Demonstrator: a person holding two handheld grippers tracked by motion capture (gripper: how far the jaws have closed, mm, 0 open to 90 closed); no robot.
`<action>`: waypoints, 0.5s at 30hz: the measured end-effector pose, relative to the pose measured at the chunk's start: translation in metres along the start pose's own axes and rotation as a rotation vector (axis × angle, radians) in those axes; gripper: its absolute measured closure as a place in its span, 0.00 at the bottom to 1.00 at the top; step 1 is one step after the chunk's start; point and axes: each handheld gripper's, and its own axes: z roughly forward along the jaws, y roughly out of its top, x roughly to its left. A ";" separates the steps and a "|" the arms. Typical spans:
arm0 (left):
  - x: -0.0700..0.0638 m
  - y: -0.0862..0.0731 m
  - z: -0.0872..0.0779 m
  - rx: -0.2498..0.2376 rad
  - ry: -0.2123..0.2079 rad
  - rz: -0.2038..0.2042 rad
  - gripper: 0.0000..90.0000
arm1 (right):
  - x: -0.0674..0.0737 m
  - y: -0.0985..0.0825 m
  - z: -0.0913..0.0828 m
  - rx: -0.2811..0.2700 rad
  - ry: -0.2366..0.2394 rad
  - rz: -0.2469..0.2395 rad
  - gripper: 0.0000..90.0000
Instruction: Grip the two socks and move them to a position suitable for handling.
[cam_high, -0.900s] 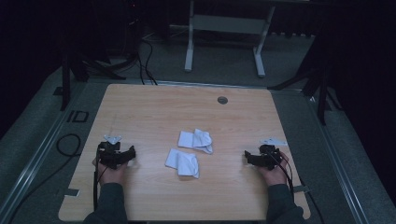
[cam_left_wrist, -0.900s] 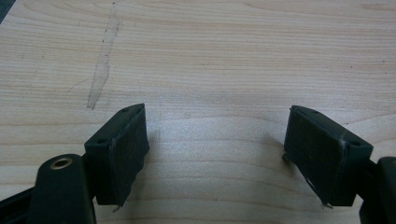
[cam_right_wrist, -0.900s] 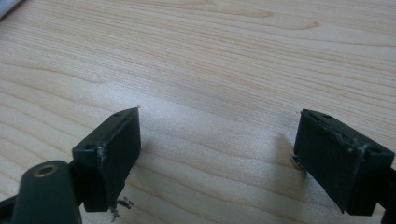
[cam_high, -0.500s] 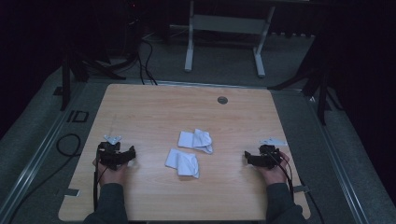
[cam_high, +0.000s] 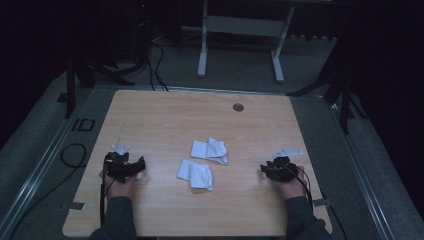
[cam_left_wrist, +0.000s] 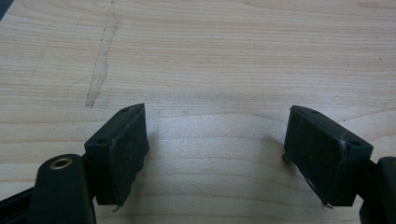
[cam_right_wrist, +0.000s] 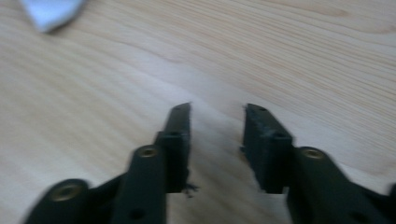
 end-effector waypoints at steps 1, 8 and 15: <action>0.000 0.000 0.000 0.000 0.000 0.000 0.24 | 0.003 0.000 -0.002 -0.006 0.007 -0.007 0.80; 0.000 0.000 0.000 0.000 -0.002 0.001 0.24 | 0.031 0.005 -0.010 -0.007 0.070 -0.108 0.97; -0.001 -0.001 -0.001 -0.001 -0.003 0.000 0.24 | 0.061 0.012 -0.011 0.004 0.103 -0.218 1.00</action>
